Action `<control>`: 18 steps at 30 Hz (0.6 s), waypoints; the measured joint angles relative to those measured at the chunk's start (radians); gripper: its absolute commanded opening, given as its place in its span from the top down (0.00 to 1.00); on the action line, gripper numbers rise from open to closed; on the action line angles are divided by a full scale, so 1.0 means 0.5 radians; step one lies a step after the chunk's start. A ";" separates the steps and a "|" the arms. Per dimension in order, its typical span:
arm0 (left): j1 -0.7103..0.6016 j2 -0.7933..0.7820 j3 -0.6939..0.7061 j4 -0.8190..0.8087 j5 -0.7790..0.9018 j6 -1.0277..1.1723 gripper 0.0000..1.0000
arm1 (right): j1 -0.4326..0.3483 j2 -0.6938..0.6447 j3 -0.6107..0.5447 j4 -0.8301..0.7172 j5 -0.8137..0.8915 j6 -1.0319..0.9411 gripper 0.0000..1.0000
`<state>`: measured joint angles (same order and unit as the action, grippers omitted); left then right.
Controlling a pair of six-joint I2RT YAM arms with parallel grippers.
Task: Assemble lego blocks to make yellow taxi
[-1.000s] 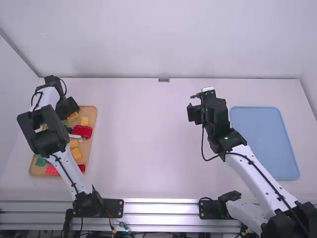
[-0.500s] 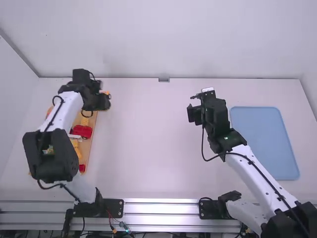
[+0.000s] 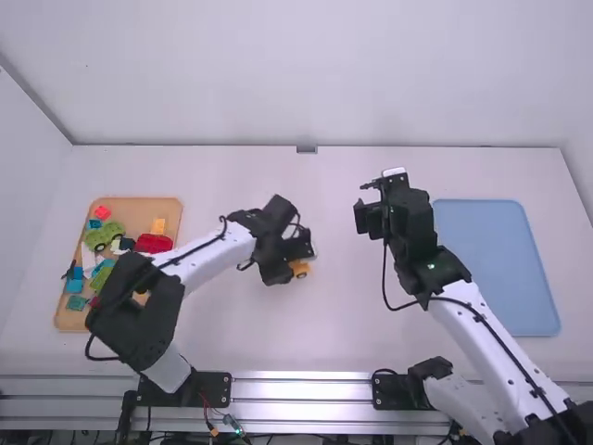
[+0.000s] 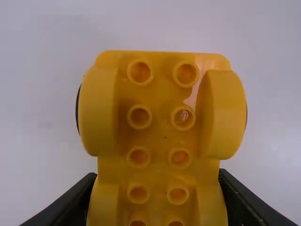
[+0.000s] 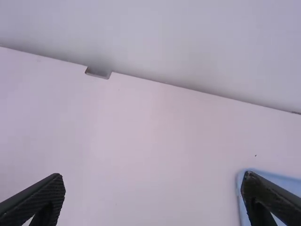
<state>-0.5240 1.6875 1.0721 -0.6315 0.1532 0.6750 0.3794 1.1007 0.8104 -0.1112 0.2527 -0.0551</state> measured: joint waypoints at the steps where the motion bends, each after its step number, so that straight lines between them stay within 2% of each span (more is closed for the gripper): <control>1: -0.048 0.038 -0.008 0.027 -0.018 0.054 0.95 | 0.001 -0.039 0.000 -0.020 0.000 0.002 0.01; 3: -0.173 0.146 -0.038 0.166 -0.080 0.179 0.97 | 0.000 -0.126 0.000 -0.072 0.001 0.001 0.01; 6: -0.224 0.203 -0.043 0.256 -0.133 0.233 0.95 | 0.000 -0.184 0.001 -0.117 0.001 0.000 0.01; 18: -0.213 0.391 -0.043 0.409 -0.169 0.312 0.92 | 0.000 -0.363 0.002 -0.238 -0.114 0.000 0.01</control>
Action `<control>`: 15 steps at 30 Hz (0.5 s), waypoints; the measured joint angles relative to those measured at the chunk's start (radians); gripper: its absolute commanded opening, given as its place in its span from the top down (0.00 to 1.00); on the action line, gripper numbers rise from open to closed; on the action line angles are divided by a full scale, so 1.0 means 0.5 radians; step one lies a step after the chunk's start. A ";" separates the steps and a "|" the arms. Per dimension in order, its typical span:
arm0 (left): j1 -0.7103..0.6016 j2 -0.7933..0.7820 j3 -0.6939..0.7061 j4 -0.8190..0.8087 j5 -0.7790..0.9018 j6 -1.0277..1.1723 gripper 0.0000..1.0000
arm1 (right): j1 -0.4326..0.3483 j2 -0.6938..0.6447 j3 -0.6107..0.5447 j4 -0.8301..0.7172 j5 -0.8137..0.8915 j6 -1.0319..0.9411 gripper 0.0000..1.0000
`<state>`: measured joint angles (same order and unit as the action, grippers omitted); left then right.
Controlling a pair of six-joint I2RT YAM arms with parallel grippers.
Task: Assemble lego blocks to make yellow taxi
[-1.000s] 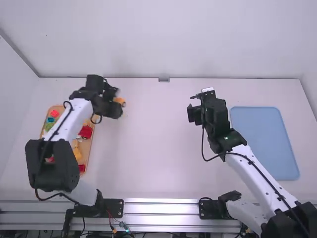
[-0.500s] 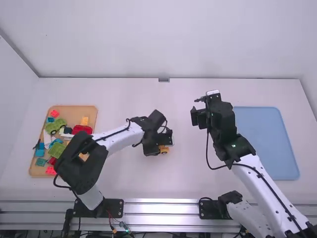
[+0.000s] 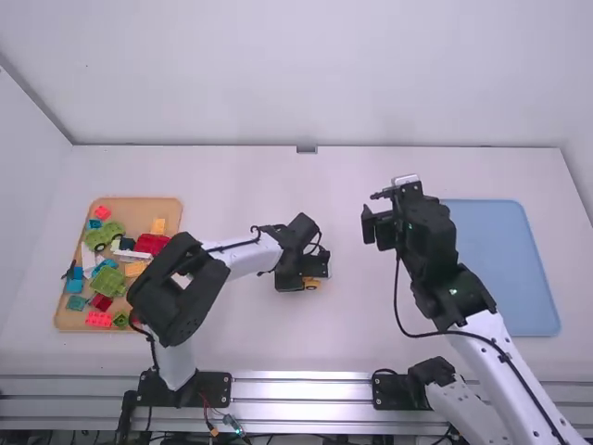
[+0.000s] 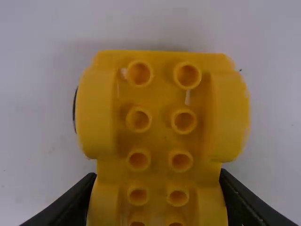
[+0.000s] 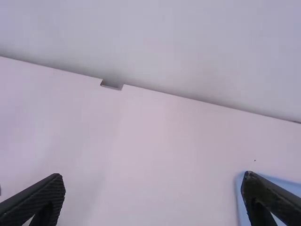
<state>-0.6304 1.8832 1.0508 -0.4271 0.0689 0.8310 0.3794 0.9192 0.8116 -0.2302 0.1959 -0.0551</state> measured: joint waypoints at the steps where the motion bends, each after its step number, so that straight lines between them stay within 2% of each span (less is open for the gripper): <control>1: 0.001 0.001 0.002 -0.002 0.001 0.001 0.91 | 0.000 -0.002 0.000 -0.002 -0.006 0.001 0.01; 2: 0.001 0.001 0.002 0.002 0.001 0.001 0.79 | 0.000 -0.005 0.000 -0.004 -0.014 0.001 0.01; 3: 0.000 0.001 0.002 0.002 0.000 0.001 0.55 | 0.000 -0.005 0.001 -0.005 -0.014 0.001 0.01; 4: 0.000 0.001 0.002 0.005 -0.001 0.004 0.05 | 0.000 -0.005 0.000 -0.009 -0.016 -0.001 0.01; 5: 0.001 0.001 0.002 0.006 -0.007 0.008 0.01 | 0.000 -0.005 0.001 -0.012 -0.021 0.001 0.01; 15: 0.006 0.004 0.189 -0.262 -0.021 -0.027 0.01 | 0.000 -0.005 0.002 0.010 -0.027 0.000 0.01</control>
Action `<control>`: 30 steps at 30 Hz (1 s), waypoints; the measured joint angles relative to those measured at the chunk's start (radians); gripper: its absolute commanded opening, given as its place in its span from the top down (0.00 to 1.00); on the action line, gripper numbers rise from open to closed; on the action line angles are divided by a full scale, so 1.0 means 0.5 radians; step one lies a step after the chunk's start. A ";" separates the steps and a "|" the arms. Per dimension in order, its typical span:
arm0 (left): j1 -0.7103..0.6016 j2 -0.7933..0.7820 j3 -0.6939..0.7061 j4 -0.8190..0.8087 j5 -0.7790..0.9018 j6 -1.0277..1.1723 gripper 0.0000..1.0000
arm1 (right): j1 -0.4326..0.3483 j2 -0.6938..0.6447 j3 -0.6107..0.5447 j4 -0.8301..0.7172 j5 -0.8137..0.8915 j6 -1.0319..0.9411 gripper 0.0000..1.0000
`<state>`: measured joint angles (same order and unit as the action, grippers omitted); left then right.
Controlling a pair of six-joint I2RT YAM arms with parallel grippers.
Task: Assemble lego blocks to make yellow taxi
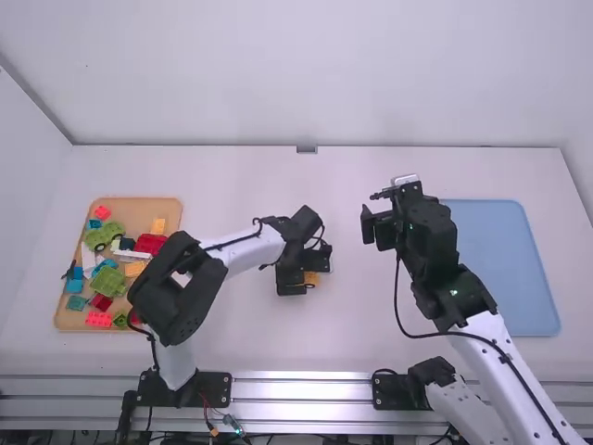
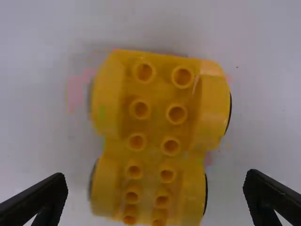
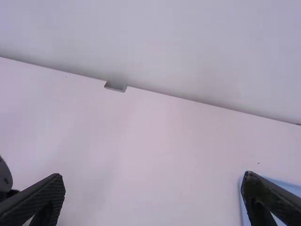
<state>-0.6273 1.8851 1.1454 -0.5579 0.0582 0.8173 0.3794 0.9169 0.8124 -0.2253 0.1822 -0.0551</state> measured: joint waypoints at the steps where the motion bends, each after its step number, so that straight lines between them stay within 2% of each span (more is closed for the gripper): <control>1: 0.010 -0.001 0.044 -0.030 0.009 -0.011 0.01 | 0.000 0.000 0.000 0.001 0.000 0.000 0.01; 7: 0.233 -0.098 0.198 -0.188 0.140 -0.083 0.01 | 0.000 0.000 0.000 0.005 -0.001 0.000 0.01; 10: 0.555 -0.269 0.232 -0.236 0.227 -0.259 0.01 | 0.001 0.000 0.000 0.010 -0.002 0.001 0.01; 11: 0.568 -0.274 0.233 -0.236 0.231 -0.269 0.01 | 0.000 0.000 0.000 0.011 -0.001 0.001 0.01; 14: 0.996 -0.384 0.266 -0.193 0.283 -0.666 0.01 | 0.000 0.000 0.000 0.024 -0.002 0.001 0.01; 15: 1.012 -0.385 0.266 -0.191 0.282 -0.684 0.01 | 0.000 0.000 0.000 0.025 -0.001 0.001 0.01; 16: 1.167 -0.390 0.269 -0.172 0.282 -0.866 0.01 | 0.001 0.000 0.000 0.034 -0.001 0.001 0.01; 19: 1.393 -0.390 0.268 -0.179 0.253 -1.198 0.01 | 0.000 0.001 0.000 0.049 -0.001 0.000 0.01; 21: 1.616 -0.390 0.267 -0.221 0.154 -1.592 0.01 | 0.000 0.000 0.000 0.061 -0.002 0.001 0.01; 22: 1.616 -0.390 0.267 -0.221 0.154 -1.592 0.01 | 0.001 0.000 0.000 0.063 -0.002 0.001 0.01; 23: 1.738 -0.389 0.266 -0.259 0.081 -1.806 0.01 | 0.000 0.000 0.000 0.069 -0.001 0.001 0.01; 25: 1.851 -0.385 0.265 -0.259 0.031 -1.947 0.01 | 0.001 0.000 0.000 0.068 -0.001 0.001 0.01; 30: 1.994 -0.336 0.269 -0.217 -0.027 -1.989 0.01 | 0.000 0.002 0.000 0.095 -0.001 0.000 0.01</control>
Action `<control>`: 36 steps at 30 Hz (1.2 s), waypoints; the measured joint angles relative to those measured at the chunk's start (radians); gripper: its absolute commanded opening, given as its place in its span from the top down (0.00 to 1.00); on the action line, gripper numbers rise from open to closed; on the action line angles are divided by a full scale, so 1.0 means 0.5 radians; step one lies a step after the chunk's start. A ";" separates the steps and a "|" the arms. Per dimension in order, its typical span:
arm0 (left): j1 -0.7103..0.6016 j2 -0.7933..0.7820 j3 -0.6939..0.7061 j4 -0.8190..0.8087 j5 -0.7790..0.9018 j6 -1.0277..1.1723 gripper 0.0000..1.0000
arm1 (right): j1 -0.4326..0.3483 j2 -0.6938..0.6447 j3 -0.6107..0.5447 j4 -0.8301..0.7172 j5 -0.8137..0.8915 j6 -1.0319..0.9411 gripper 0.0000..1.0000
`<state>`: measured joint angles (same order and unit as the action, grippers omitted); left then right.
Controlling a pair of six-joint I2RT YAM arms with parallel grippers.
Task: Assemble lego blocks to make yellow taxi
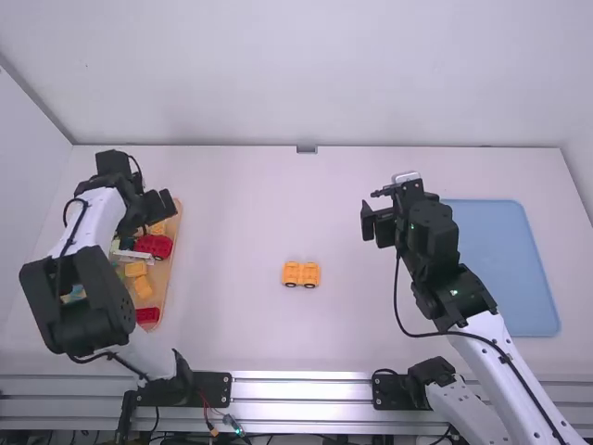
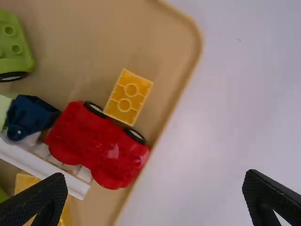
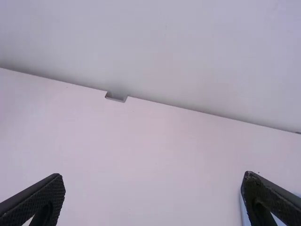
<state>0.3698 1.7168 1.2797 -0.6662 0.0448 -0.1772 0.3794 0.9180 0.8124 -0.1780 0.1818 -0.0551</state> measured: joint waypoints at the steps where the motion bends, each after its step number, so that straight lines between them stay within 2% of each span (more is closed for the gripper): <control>1: 0.014 0.037 0.014 -0.008 -0.008 0.025 0.01 | 0.000 0.003 0.000 0.015 0.000 0.001 0.01; 6: 0.044 0.290 0.222 -0.148 -0.011 0.172 0.01 | 0.018 0.069 0.000 0.088 0.001 0.002 0.01; 8: 0.046 0.392 0.332 -0.185 -0.011 0.237 0.06 | 0.045 0.105 0.000 0.111 0.001 0.002 0.01; 10: 0.046 0.522 0.475 -0.233 -0.024 0.325 0.15 | 0.087 0.142 0.000 0.139 0.001 -0.008 0.01; 14: 0.046 0.661 0.594 -0.272 -0.087 0.460 0.16 | 0.136 0.165 0.000 0.169 -0.001 -0.031 0.01; 23: 0.046 0.818 0.604 -0.170 -0.115 0.711 0.30 | 0.153 0.164 0.000 0.188 -0.001 -0.047 0.01; 26: 0.045 0.830 0.599 -0.146 -0.115 0.749 0.42 | 0.153 0.164 0.000 0.196 -0.002 -0.047 0.01; 27: 0.046 0.830 0.593 -0.147 -0.116 0.760 0.44 | 0.153 0.164 0.000 0.199 0.000 -0.047 0.01; 32: 0.046 0.830 0.568 -0.141 -0.115 0.777 0.37 | 0.153 0.164 0.000 0.199 -0.001 -0.046 0.01; 36: 0.046 0.830 0.546 -0.083 -0.115 0.800 0.39 | 0.153 0.164 0.000 0.200 -0.001 -0.047 0.01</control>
<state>0.3927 2.1319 1.5524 -0.7078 -0.0128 0.2230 0.4561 1.0000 0.8124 -0.0780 0.1814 -0.0784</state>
